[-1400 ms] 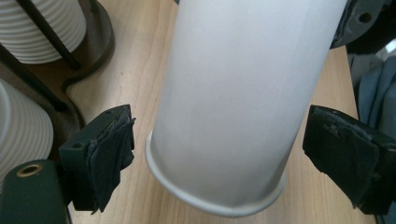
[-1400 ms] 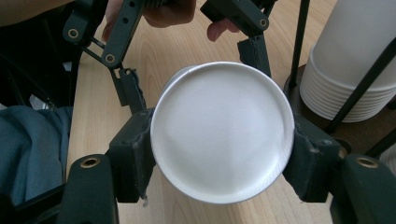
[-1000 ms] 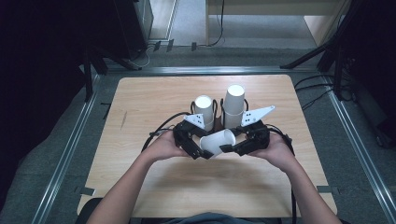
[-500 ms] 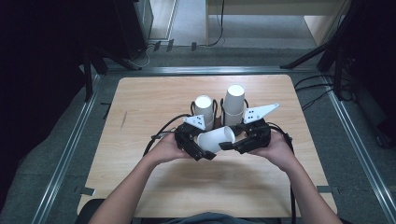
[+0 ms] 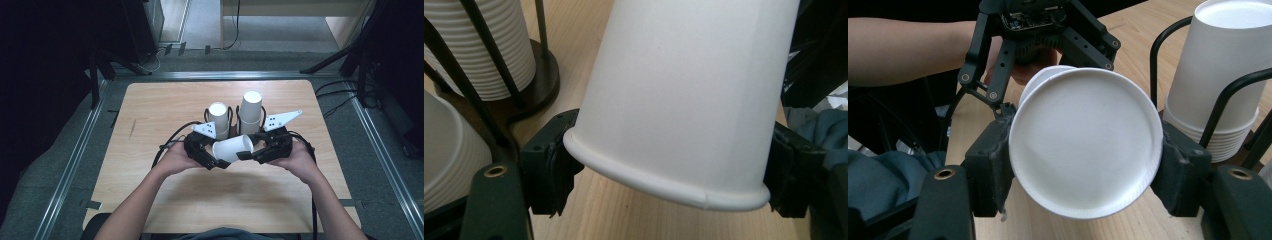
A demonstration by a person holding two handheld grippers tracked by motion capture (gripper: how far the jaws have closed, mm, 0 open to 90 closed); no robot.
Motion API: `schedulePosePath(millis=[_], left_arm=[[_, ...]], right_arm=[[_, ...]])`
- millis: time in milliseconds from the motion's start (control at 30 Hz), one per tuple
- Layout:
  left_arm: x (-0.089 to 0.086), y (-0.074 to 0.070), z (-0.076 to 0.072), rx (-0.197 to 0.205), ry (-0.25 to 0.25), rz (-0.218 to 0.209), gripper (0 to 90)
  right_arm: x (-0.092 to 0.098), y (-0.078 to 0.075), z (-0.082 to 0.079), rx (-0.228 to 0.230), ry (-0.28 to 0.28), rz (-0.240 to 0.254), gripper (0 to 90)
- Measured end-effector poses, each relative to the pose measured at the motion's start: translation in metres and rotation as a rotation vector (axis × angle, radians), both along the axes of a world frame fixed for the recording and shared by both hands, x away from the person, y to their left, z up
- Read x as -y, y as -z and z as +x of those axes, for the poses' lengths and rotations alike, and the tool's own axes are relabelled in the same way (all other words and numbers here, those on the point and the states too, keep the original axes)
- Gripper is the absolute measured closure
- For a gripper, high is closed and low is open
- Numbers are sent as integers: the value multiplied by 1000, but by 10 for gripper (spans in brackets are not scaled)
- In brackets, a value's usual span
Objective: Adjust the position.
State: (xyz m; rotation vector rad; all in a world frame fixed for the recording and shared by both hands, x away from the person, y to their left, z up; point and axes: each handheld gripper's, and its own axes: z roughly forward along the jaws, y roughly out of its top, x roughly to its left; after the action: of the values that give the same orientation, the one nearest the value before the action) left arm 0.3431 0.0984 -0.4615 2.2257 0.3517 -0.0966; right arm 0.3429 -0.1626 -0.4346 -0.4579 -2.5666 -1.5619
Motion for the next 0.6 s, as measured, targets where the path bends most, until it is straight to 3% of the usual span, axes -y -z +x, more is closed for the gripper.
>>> schedulePosePath(millis=[267, 433, 600], left_arm=[[0, 0, 1, -16, 3, 13, 249], [-3, -4, 2, -19, 3, 20, 249], [-10, -9, 5, -40, -3, 26, 248]], right_arm=[[0, 3, 0, -7, -3, -1, 335], [1, 3, 1, -4, 17, -3, 240], [3, 3, 1, 3, 24, -25, 235]])
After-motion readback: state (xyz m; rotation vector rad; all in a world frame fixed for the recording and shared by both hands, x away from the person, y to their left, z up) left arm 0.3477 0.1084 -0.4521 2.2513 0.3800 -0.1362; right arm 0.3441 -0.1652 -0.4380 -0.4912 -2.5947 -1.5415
